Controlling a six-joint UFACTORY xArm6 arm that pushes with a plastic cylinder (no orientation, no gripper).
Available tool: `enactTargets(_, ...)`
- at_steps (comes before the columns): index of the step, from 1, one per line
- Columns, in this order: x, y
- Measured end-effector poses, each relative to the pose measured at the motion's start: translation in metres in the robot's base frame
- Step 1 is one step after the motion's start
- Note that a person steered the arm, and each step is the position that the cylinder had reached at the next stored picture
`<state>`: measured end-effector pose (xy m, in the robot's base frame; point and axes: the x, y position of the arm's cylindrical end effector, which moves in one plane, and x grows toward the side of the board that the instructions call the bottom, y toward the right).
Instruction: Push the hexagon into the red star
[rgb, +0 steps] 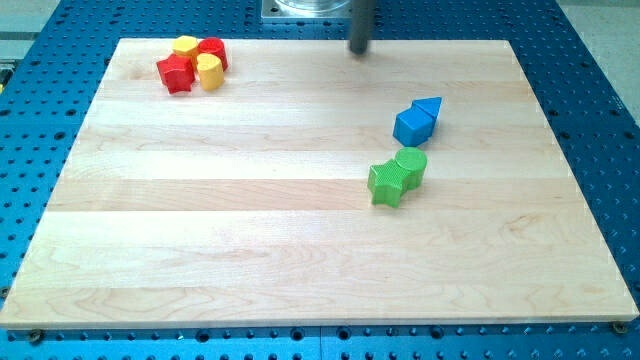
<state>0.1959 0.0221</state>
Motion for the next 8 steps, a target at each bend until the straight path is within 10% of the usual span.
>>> enactTargets(5,-0.004,-0.208)
enactTargets(8,0.029,-0.205)
